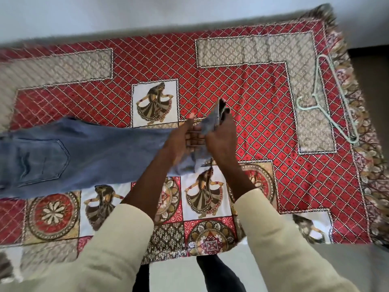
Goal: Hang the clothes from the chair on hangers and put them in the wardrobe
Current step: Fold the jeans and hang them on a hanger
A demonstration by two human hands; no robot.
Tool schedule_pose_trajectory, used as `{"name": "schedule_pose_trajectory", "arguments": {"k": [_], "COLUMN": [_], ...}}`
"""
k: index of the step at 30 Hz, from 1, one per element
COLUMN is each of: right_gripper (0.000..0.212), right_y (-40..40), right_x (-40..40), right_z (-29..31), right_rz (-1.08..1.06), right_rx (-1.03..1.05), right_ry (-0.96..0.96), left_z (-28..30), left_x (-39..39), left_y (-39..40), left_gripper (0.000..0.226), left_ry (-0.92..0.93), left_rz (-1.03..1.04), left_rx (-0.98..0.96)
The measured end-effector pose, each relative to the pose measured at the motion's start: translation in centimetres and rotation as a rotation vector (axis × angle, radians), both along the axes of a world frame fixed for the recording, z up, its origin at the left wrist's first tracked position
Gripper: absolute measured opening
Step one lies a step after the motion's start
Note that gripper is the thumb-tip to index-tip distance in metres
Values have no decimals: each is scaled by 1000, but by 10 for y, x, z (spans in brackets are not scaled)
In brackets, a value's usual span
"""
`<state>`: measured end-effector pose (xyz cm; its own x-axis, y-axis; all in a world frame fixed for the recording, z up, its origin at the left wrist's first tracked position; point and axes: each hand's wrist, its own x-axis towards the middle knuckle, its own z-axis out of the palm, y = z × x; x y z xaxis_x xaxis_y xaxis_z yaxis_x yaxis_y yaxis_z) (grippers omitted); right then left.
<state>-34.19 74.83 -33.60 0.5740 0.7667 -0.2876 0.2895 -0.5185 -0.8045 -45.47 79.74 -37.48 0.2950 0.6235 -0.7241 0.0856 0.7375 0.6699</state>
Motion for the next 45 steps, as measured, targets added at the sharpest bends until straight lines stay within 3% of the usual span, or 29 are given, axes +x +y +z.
{"name": "schedule_pose_trajectory", "arguments": {"k": [3, 5, 6, 8, 11, 14, 17, 18, 21, 24, 26, 28, 29, 32, 34, 36, 39, 42, 44, 45], "right_gripper": [43, 33, 27, 16, 14, 33, 45, 46, 48, 56, 58, 60, 60, 59, 58, 58, 58, 56, 60, 63], "right_y": [15, 21, 23, 32, 45, 50, 57, 59, 67, 79, 82, 80, 80, 88, 95, 99, 99, 96, 93, 92], "right_x": [-92, -149, -173, -217, -258, -282, -324, -340, -390, -428, -444, -449, -448, -443, -438, -436, -436, -426, -415, -408], "right_z": [31, 38, 38, 32, 7, -31, -73, -84, -106, -123, -139, -150, -154, -157, -158, -161, -164, -151, -140, -135], "right_rz": [216, 473, 606, 773, 530, 255, 387, 447, 512, 545, 604, 647, 655, 700, 776, 849, 842, 473, 187, 143], "right_rx": [78, 94, 67, 26, -21, -118, -214, -247, -275, -318, -394, -429, -425, -376, -313, -296, -251, -221, -273, -289], "right_ry": [-116, -6, 70, 205, 206, 14, -246, -320, -470, -457, -472, -515, -527, -540, -551, -542, -545, -539, -482, -484], "left_z": [45, 57, 56, 45, 21, -7, -33, -65, -72, -55, -71, -121, -112, -78, -75, -82, -80, -59, -45, -42], "left_x": [-72, -135, -165, -229, -316, -399, -483, -517, -580, -616, -637, -659, -655, -647, -650, -650, -644, -632, -621, -609], "left_y": [15, 28, 34, 46, 60, 74, 85, 90, 96, 95, 91, 87, 86, 85, 84, 85, 94, 103, 101, 99], "left_gripper": [43, 33, 26, 37, 32, 21, 15, 19, 32, 14, 32, 54, 54, 27, 27, 29, 36, 74, 77, 68], "left_ry": [-264, -298, -192, 160, 367, 281, 219, 206, 239, 280, 391, 378, 375, 198, 165, 336, 678, 1043, 1300, 1305], "left_rz": [30, 91, 67, 11, 3, 147, 221, 235, 281, 322, 296, 281, 292, 443, 532, 506, 310, 28, -123, -213], "left_rx": [-43, -39, -13, 24, -36, -114, -136, -117, -142, -104, -66, -47, -39, 17, -1, -7, -20, -1, 322, 565]}}
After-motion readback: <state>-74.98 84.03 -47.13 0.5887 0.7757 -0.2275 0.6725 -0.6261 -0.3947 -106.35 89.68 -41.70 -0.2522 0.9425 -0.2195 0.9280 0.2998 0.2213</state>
